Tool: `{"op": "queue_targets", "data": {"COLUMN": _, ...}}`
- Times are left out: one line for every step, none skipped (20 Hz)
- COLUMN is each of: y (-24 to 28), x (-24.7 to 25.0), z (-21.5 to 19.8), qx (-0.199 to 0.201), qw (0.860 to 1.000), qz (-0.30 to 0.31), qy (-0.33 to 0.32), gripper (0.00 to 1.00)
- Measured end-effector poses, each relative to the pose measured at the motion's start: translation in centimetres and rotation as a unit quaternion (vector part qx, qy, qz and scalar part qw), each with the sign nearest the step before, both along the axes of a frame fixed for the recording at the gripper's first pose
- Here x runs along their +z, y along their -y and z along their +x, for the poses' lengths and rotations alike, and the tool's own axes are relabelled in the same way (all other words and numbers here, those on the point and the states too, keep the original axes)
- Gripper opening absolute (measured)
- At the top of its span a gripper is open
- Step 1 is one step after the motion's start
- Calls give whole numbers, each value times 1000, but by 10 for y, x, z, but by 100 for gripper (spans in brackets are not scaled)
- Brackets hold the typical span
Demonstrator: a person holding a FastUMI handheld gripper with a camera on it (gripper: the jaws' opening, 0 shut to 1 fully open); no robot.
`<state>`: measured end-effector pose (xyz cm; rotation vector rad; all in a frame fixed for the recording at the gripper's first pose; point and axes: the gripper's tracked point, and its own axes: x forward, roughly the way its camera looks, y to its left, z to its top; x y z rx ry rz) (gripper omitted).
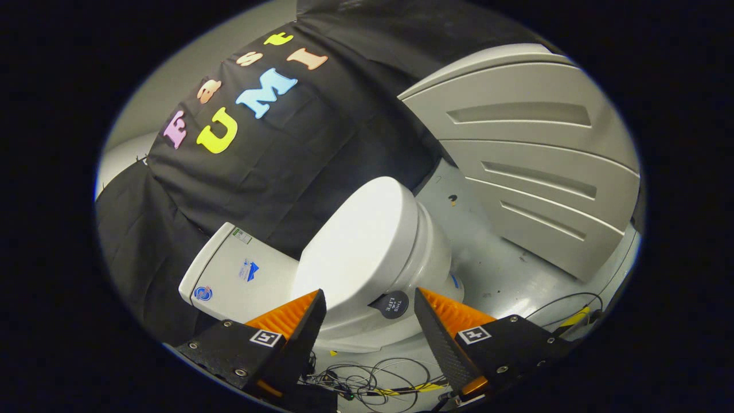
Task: Open the toilet lid.
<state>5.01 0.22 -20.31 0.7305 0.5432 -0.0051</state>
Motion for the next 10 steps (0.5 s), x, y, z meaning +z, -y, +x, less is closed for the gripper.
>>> {"op": "queue_targets", "data": {"y": 0, "x": -6, "z": 1, "qx": -5, "qw": 1000, "qz": 10, "qy": -8, "gripper": 95}}
{"op": "queue_targets", "data": {"y": 1, "x": -11, "z": 3, "qx": -10, "qw": 1000, "qz": 20, "qy": -15, "gripper": 96}}
{"op": "queue_targets", "data": {"y": 0, "x": -16, "z": 5, "qx": -14, "qw": 999, "qz": 30, "qy": -22, "gripper": 96}}
{"op": "queue_targets", "data": {"y": -1, "x": -21, "z": 7, "qx": -16, "qw": 999, "qz": 39, "qy": -28, "gripper": 96}}
{"op": "queue_targets", "data": {"y": -2, "x": -26, "z": 9, "qx": -17, "qw": 998, "qz": 47, "qy": -34, "gripper": 95}}
{"op": "queue_targets", "data": {"y": -3, "x": -32, "z": 11, "qx": -20, "qw": 997, "qz": 55, "qy": -41, "gripper": 95}}
{"op": "queue_targets", "data": {"y": -4, "x": -36, "z": 14, "qx": -23, "qw": 997, "qz": 63, "qy": -46, "gripper": 95}}
{"op": "queue_targets", "data": {"y": -6, "x": -39, "z": 17, "qx": -25, "qw": 996, "qz": 74, "qy": -50, "gripper": 95}}
{"op": "queue_targets", "data": {"y": -9, "x": -42, "z": 19, "qx": -26, "qw": 994, "qz": 87, "qy": -53, "gripper": 95}}
{"op": "queue_targets", "data": {"y": -10, "x": -44, "z": 19, "qx": -28, "qw": 993, "qz": 99, "qy": -58, "gripper": 94}}
